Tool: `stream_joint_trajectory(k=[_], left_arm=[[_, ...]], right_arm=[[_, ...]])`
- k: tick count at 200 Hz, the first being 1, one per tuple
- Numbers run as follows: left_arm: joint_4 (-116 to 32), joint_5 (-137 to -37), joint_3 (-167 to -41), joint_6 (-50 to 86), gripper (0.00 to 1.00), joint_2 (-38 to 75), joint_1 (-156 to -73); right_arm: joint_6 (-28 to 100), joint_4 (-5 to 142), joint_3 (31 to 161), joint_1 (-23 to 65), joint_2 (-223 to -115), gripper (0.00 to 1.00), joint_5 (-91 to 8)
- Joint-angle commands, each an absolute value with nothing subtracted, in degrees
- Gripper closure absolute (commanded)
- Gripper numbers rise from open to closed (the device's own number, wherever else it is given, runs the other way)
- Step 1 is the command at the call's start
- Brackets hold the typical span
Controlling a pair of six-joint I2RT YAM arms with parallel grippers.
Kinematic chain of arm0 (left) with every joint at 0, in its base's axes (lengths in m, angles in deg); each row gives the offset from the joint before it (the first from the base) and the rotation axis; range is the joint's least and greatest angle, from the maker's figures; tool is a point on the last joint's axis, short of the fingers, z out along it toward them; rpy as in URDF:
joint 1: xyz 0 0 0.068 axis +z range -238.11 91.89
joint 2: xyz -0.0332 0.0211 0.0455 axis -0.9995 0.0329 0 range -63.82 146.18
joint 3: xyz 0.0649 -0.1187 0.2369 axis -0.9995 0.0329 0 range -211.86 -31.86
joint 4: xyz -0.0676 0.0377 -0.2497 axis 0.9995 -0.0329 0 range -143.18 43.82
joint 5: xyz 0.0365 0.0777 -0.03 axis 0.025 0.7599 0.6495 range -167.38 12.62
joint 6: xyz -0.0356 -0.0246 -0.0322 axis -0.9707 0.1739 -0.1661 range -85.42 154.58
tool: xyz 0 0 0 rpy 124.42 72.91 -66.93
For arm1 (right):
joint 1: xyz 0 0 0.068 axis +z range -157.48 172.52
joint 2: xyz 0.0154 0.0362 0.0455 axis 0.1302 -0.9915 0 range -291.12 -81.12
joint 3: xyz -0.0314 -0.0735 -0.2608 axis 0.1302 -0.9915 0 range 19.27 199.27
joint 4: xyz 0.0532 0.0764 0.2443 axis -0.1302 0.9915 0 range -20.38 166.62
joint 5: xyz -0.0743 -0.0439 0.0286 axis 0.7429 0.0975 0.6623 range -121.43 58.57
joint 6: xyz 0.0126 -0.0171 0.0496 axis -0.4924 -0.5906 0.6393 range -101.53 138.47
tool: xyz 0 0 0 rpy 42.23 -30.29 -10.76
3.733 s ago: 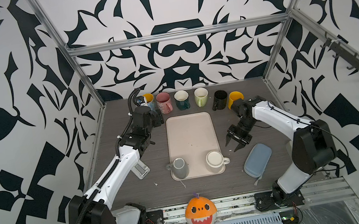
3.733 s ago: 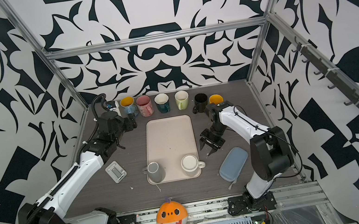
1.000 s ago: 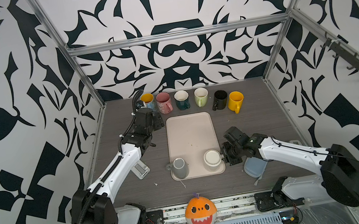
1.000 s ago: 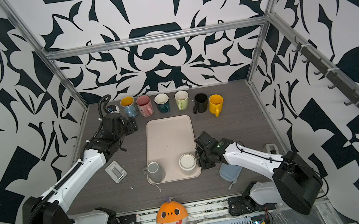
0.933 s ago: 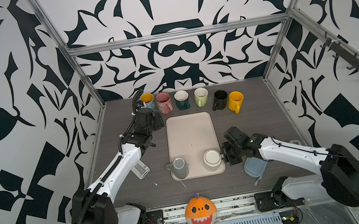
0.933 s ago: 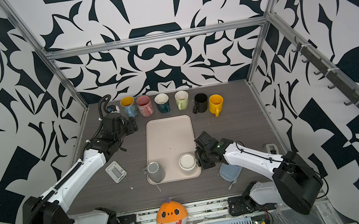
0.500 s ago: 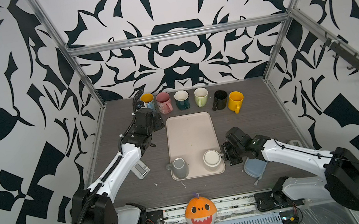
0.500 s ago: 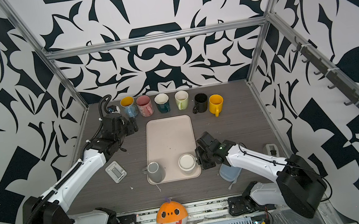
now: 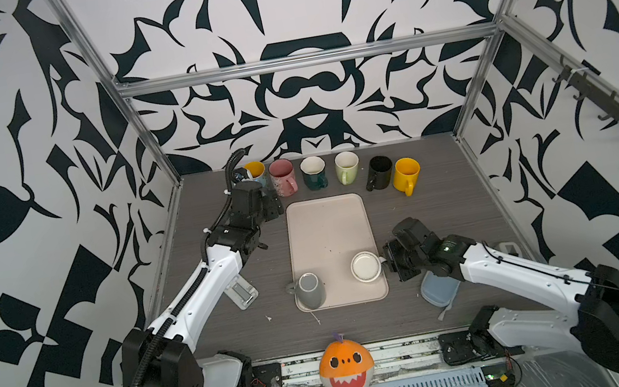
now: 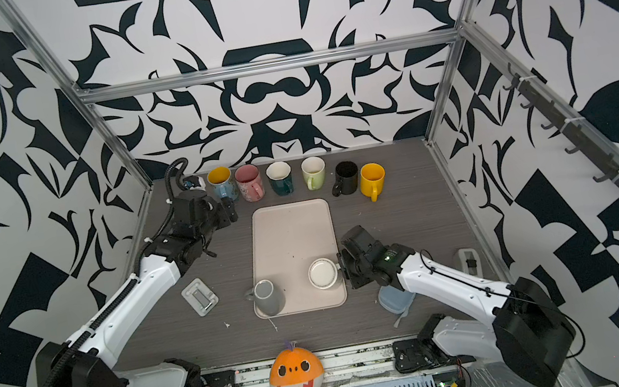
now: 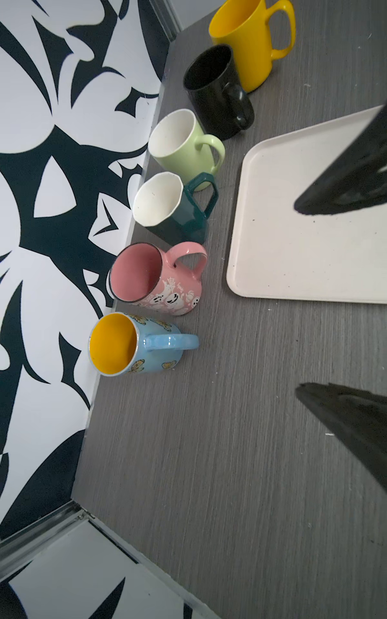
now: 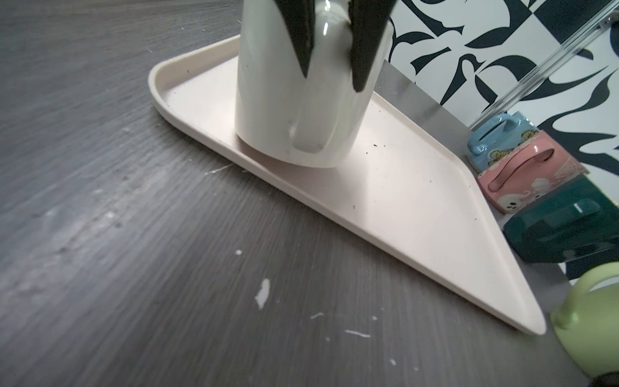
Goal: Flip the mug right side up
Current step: 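Rotate the white mug upright with the right gripper toward the left gripper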
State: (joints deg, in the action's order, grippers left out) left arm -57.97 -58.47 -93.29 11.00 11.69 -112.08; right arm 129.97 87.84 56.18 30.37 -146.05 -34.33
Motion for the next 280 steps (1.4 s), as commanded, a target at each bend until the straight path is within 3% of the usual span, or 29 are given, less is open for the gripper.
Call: stream_joint_trajectory(k=[1, 67, 106, 280], left_arm=[[-59.2, -59.7, -95.7, 11.3, 0.18, 12.1, -111.8], [-60.4, -62.9, -99.5, 11.2, 0.19, 12.8, -111.8], [-61.3, -66.1, -102.2, 11.5, 0.19, 13.1, -111.8], [-71.0, -93.5, -121.9, 10.1, 0.19, 22.5, -108.9]], right_arm=[[124.0, 82.8, 59.6, 30.2, -143.6, 1.00, -31.6], [109.3, 80.5, 63.2, 30.0, -143.0, 1.00, -28.4], [91.5, 82.3, 69.7, 30.1, -144.0, 1.00, -24.6], [38.0, 77.7, 86.3, 30.8, -148.1, 1.00, -21.0]])
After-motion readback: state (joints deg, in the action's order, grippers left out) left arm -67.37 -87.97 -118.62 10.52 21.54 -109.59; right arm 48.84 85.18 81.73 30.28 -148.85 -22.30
